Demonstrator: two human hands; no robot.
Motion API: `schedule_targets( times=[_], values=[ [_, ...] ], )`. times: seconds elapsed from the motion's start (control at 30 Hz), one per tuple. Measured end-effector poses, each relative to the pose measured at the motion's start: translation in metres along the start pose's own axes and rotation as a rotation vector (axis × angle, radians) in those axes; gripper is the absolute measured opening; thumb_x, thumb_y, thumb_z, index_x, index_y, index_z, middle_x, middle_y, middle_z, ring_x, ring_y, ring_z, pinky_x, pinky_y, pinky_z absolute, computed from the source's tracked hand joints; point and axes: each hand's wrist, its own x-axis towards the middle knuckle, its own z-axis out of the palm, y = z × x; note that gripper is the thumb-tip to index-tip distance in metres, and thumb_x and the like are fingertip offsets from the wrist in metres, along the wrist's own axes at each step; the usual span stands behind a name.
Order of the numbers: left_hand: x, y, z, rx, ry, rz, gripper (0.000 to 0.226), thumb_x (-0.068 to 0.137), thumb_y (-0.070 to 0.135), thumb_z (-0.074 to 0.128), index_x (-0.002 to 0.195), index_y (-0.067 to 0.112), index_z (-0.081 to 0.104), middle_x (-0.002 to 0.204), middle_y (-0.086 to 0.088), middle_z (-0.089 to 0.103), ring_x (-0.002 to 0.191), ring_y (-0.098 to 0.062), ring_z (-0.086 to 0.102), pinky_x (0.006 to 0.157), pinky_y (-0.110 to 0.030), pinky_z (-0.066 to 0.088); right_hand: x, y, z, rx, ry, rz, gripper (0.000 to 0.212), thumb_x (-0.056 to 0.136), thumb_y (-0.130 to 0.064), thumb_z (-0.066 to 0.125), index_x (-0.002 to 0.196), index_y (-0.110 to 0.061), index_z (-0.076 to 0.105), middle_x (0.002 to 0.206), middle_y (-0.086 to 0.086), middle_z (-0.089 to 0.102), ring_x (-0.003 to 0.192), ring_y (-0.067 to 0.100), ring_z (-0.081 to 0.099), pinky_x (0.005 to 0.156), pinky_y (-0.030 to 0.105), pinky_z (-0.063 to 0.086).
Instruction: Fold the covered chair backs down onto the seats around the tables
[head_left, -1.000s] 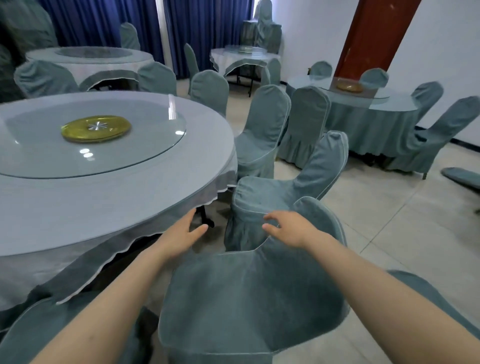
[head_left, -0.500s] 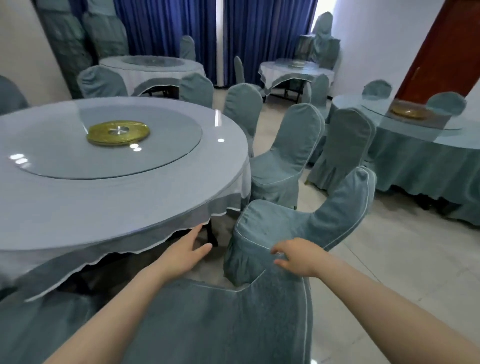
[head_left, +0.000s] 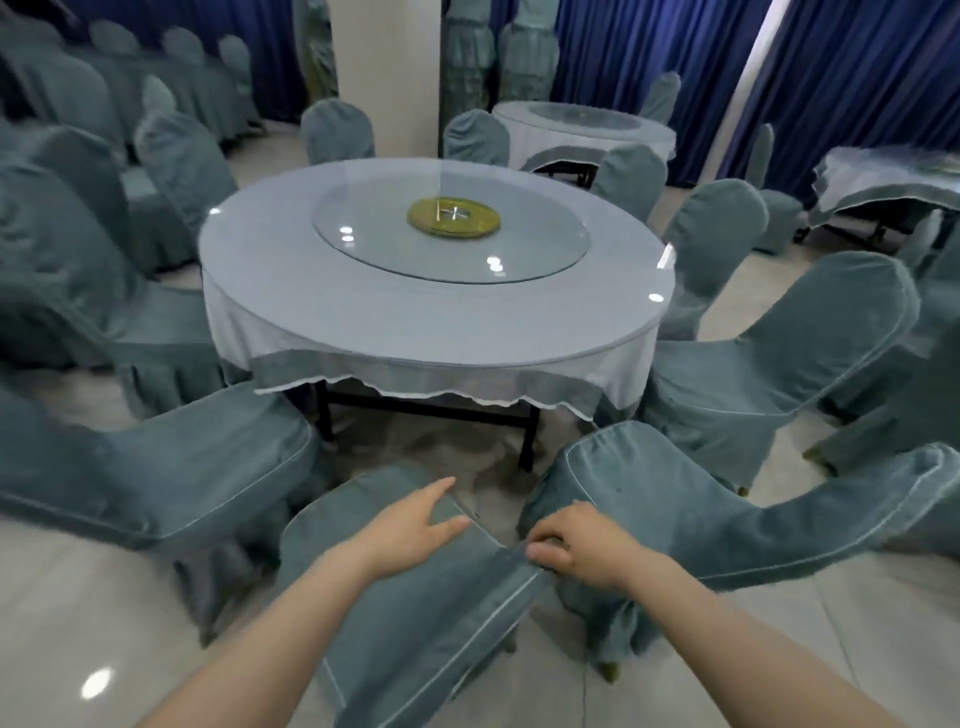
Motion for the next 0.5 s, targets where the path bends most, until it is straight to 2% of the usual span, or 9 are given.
schedule_targets(
  times=[0.1,0.17,0.23,0.3,0.37,0.43,0.5],
  values=[
    [-0.012,0.01,0.028,-0.015,-0.069,-0.019,0.068,0.092,0.053,0.047,0.149,0.025,0.023,0.153,0.005,0.029,0.138,-0.011,0.029,0.108,-0.021,0.022,-0.011,0.006,-0.003,-0.029,-0.007,-0.11,0.057,0.074,-0.059,0.068,0.12,-0.027,0.06,0.114,-0.006,0.063,0.106,0.014,0.052,0.092,0.022,0.031],
    [-0.016,0.02,0.041,-0.009,-0.121,-0.015,0.064,0.093,0.052,0.045,0.147,0.022,0.028,0.151,0.004,0.033,0.137,-0.012,0.032,0.108,-0.022,0.024,-0.014,0.006,0.0,-0.066,0.044,-0.119,0.064,0.066,-0.064,0.072,0.117,-0.028,0.059,0.111,-0.006,0.062,0.104,0.014,0.052,0.093,0.025,0.034],
    [-0.018,0.029,0.049,-0.046,-0.134,-0.01,0.055,0.095,0.049,0.043,0.142,0.02,0.038,0.146,0.002,0.042,0.132,-0.012,0.04,0.105,-0.021,0.028,-0.011,0.006,0.007,-0.091,0.116,-0.115,0.062,0.064,-0.067,0.07,0.111,-0.028,0.061,0.106,-0.006,0.063,0.101,0.016,0.053,0.094,0.029,0.037],
    [-0.023,0.037,0.055,-0.102,-0.124,-0.013,0.054,0.089,0.054,0.05,0.135,0.026,0.047,0.134,0.006,0.054,0.122,-0.011,0.051,0.098,-0.021,0.037,-0.008,0.007,0.011,-0.099,0.151,-0.106,0.062,0.062,-0.071,0.069,0.106,-0.028,0.061,0.102,-0.006,0.062,0.097,0.016,0.052,0.089,0.029,0.039],
    [-0.03,0.043,0.066,-0.034,-0.114,0.027,0.051,0.074,0.056,0.065,0.12,0.038,0.052,0.113,0.012,0.064,0.104,-0.013,0.06,0.081,-0.023,0.045,-0.005,0.011,0.017,-0.111,0.155,-0.1,0.063,0.059,-0.074,0.066,0.102,-0.029,0.059,0.099,-0.006,0.06,0.095,0.016,0.049,0.083,0.028,0.039],
    [-0.035,0.048,0.077,0.121,-0.037,0.054,0.05,0.068,0.043,0.068,0.114,0.04,0.049,0.102,0.008,0.066,0.092,-0.02,0.062,0.069,-0.027,0.044,-0.003,0.014,0.02,-0.135,0.169,-0.092,0.063,0.057,-0.077,0.062,0.099,-0.03,0.057,0.097,-0.006,0.058,0.093,0.016,0.047,0.081,0.029,0.039],
    [-0.036,0.055,0.082,0.186,0.037,0.063,0.043,0.073,0.03,0.061,0.113,0.04,0.048,0.1,0.002,0.066,0.091,-0.026,0.062,0.066,-0.027,0.04,-0.003,0.017,0.026,-0.139,0.188,-0.09,0.064,0.055,-0.08,0.058,0.095,-0.03,0.055,0.094,-0.006,0.058,0.091,0.017,0.048,0.081,0.031,0.041]
  ],
)
